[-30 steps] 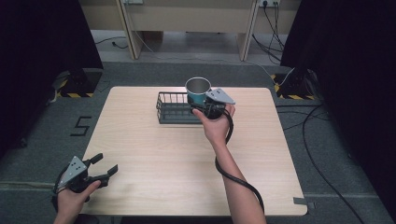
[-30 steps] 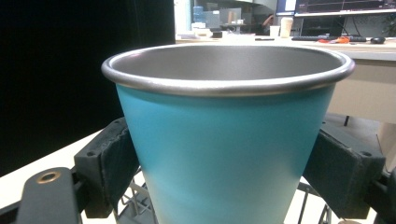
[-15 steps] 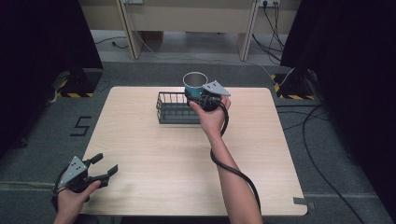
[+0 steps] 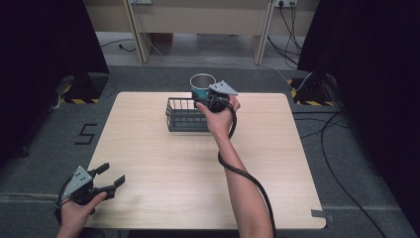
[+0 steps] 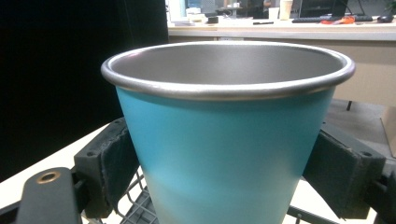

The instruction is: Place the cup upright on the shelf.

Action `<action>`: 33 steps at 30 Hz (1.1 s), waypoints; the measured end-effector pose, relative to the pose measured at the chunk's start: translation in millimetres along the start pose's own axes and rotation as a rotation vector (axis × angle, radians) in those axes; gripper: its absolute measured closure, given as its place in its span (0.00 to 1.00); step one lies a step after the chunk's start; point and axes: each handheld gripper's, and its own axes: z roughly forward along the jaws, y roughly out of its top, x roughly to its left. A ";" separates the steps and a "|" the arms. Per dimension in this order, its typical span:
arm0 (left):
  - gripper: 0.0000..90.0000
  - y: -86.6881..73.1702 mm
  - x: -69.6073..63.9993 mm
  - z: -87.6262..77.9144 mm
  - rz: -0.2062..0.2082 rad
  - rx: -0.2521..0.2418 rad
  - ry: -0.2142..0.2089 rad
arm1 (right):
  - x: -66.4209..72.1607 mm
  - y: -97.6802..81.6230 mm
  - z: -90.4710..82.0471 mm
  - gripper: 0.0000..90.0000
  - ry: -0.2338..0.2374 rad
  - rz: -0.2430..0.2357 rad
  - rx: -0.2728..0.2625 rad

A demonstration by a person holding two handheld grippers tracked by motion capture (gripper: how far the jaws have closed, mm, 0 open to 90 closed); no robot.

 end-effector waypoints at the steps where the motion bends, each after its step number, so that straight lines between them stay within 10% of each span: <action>1: 0.20 -0.1 0.1 0.1 0.000 0.000 0.000 | -0.1 -0.6 2.6 0.19 -0.004 0.003 0.004; 33: 0.20 -0.8 0.9 0.8 -0.012 0.000 -0.015 | 3.4 -22.1 41.2 0.19 -0.032 0.001 0.159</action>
